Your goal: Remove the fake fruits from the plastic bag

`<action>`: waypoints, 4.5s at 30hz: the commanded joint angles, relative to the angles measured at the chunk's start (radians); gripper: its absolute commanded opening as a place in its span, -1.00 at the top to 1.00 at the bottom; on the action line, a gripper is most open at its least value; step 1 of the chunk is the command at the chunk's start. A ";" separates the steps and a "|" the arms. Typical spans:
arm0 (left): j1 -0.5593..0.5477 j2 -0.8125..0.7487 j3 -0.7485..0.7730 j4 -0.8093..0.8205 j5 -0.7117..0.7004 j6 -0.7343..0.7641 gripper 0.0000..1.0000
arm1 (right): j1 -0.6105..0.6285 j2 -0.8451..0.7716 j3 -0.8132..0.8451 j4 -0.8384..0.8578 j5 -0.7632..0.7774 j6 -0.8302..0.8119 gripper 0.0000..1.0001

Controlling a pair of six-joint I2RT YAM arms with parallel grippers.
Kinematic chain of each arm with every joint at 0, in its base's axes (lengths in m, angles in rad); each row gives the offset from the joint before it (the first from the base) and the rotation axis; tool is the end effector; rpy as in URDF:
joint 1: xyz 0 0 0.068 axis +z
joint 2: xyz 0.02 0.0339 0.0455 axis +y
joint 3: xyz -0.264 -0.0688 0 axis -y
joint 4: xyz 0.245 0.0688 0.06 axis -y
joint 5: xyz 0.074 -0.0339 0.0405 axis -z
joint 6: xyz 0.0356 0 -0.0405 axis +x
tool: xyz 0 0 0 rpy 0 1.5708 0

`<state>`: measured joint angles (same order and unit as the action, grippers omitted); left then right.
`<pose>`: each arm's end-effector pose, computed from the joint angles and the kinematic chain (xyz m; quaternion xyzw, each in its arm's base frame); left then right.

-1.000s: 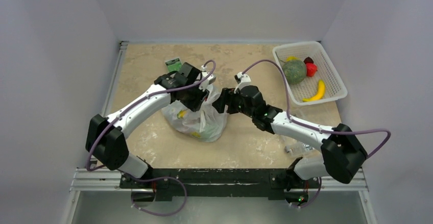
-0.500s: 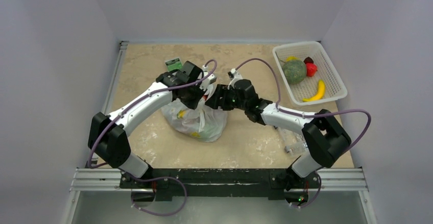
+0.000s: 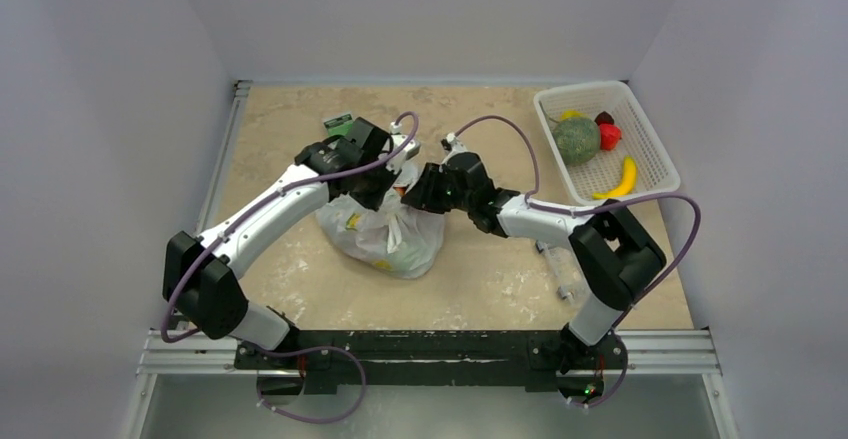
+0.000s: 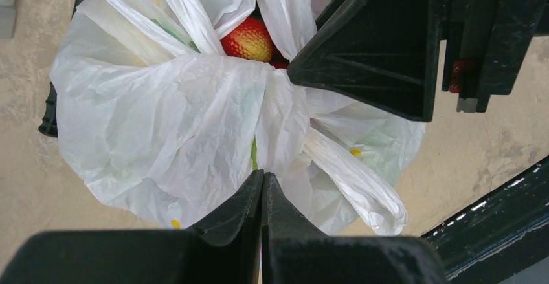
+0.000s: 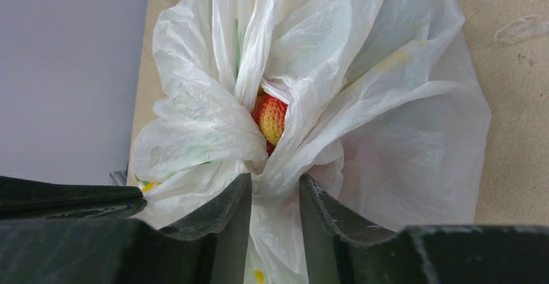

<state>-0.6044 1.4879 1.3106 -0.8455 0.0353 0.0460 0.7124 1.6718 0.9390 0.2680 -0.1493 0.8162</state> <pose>0.2519 -0.1755 0.2989 0.3121 0.9106 -0.0909 0.2554 0.2739 0.2436 0.2079 0.0049 0.8495 0.4083 0.3342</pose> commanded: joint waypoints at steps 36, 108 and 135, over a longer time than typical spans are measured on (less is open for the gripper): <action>0.001 -0.024 0.008 0.013 -0.144 -0.009 0.08 | -0.011 -0.126 -0.078 0.208 -0.152 -0.031 1.00; 0.012 -0.627 -0.251 0.343 -0.265 0.065 -0.42 | 0.194 -0.355 -0.190 0.103 0.012 0.320 -0.80; -0.026 -0.512 -0.222 0.256 -0.161 0.132 -0.55 | 0.205 -0.166 -0.204 0.338 -0.011 0.450 1.00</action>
<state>-0.6250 0.9329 1.0378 -0.5571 -0.1753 0.1787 0.9146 1.5513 0.7437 0.5457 -0.1574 1.3247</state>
